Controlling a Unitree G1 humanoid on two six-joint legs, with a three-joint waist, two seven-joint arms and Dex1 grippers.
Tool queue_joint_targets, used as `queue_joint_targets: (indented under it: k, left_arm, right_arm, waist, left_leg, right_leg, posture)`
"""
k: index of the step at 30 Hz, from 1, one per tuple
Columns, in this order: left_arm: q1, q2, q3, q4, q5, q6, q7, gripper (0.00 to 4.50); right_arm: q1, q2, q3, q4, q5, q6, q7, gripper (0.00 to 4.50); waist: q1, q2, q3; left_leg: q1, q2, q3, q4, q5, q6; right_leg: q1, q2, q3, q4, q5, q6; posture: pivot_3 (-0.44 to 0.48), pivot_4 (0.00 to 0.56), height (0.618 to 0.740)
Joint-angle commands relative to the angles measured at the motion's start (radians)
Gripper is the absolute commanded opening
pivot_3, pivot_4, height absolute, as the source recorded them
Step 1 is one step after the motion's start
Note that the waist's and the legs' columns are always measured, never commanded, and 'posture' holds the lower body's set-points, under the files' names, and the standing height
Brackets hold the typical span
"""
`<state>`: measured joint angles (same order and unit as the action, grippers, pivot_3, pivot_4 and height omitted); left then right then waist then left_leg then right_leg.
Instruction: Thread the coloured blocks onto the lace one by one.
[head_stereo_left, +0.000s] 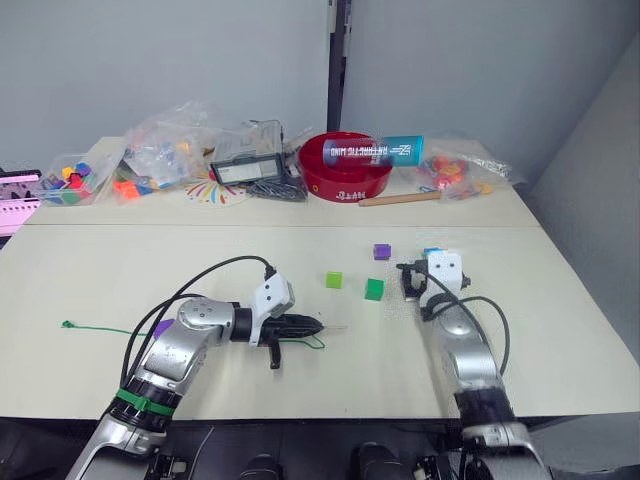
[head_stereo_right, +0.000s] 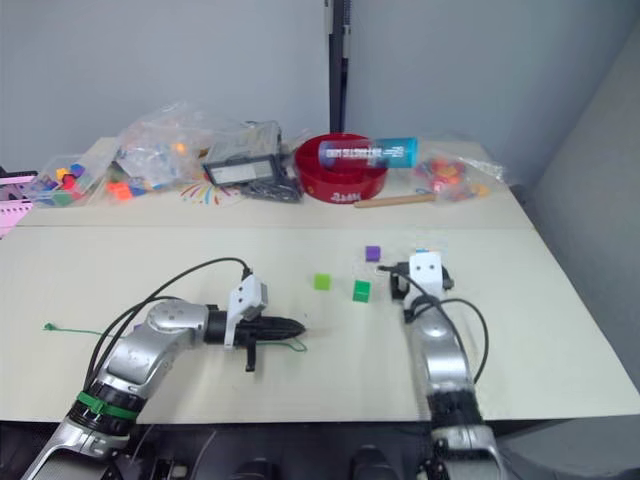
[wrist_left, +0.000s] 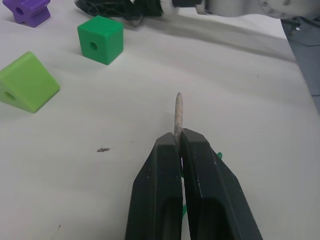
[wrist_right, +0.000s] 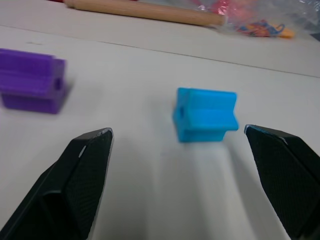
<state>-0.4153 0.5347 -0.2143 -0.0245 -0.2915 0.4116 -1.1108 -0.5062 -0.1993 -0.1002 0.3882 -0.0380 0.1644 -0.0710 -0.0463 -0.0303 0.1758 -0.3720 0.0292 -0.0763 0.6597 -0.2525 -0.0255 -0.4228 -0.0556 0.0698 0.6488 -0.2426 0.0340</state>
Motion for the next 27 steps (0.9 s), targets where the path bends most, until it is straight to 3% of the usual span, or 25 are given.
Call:
queue_joint_targets:
  k: [1,9,12,19,20,25,27]
  left_arm:
    - [0.003,0.002,0.010,-0.027,-0.001,-0.026,0.005,0.00]
    - [0.017,0.007,0.013,-0.037,-0.003,-0.030,0.016,0.00]
    - [0.021,0.008,0.014,-0.041,-0.004,-0.028,0.019,0.00]
    - [0.025,0.008,0.005,-0.044,-0.002,-0.029,0.020,0.00]
    - [0.026,0.008,0.004,-0.044,-0.002,-0.030,0.019,0.00]
    - [0.029,0.010,0.002,-0.046,0.000,-0.036,0.018,0.00]
    - [0.027,0.011,0.005,-0.042,0.000,-0.039,0.018,0.00]
  right_arm:
    - [-0.074,-0.032,-0.045,0.141,0.019,-0.082,0.000,4.46]
    - [-0.157,-0.047,-0.049,0.314,0.043,-0.193,0.042,4.46]
    - [-0.150,-0.046,-0.043,0.312,0.045,-0.210,0.050,3.64]
    - [-0.133,-0.048,-0.036,0.286,0.052,-0.254,0.087,1.26]
    - [-0.129,-0.047,-0.036,0.274,0.053,-0.259,0.089,1.18]
    - [-0.025,-0.024,-0.025,0.042,0.056,-0.190,0.080,1.19]
    - [0.102,0.016,-0.002,-0.215,0.060,-0.090,0.067,1.19]
  waist:
    - [-0.002,0.000,0.000]
    - [-0.013,0.000,0.000]
    - [-0.018,0.000,0.000]
    - [-0.023,0.000,0.000]
    - [-0.023,0.000,0.000]
    - [-0.022,0.000,0.000]
    - [-0.020,0.001,0.000]
  left_leg:
    - [0.000,0.000,0.000,0.000,0.000,0.000]
    - [0.000,0.000,0.000,0.000,0.000,0.000]
    - [0.000,0.000,0.000,0.000,0.000,0.000]
    - [0.000,0.000,0.000,0.000,0.000,0.000]
    - [0.000,0.000,0.000,0.000,0.000,0.000]
    - [0.000,0.000,0.000,-0.001,0.000,0.000]
    - [-0.001,0.000,0.000,-0.001,0.000,0.000]
  right_leg:
    - [0.000,0.000,0.000,0.000,0.000,0.000]
    - [0.000,0.000,0.000,0.000,0.000,0.000]
    - [0.000,0.000,0.000,0.000,0.000,0.000]
    - [0.000,0.000,0.000,0.000,0.000,0.000]
    - [0.000,0.000,0.000,0.000,0.000,0.000]
    - [0.000,0.000,0.000,0.000,0.000,0.000]
    - [-0.001,0.000,0.000,0.001,0.000,0.000]
  posture:
    - [0.000,0.150,0.731]
    - [0.000,0.150,0.731]
    - [0.000,0.150,0.731]
    - [0.000,0.150,0.731]
    - [0.000,0.150,0.731]
    - [0.000,0.150,0.731]
    - [0.000,0.150,0.731]
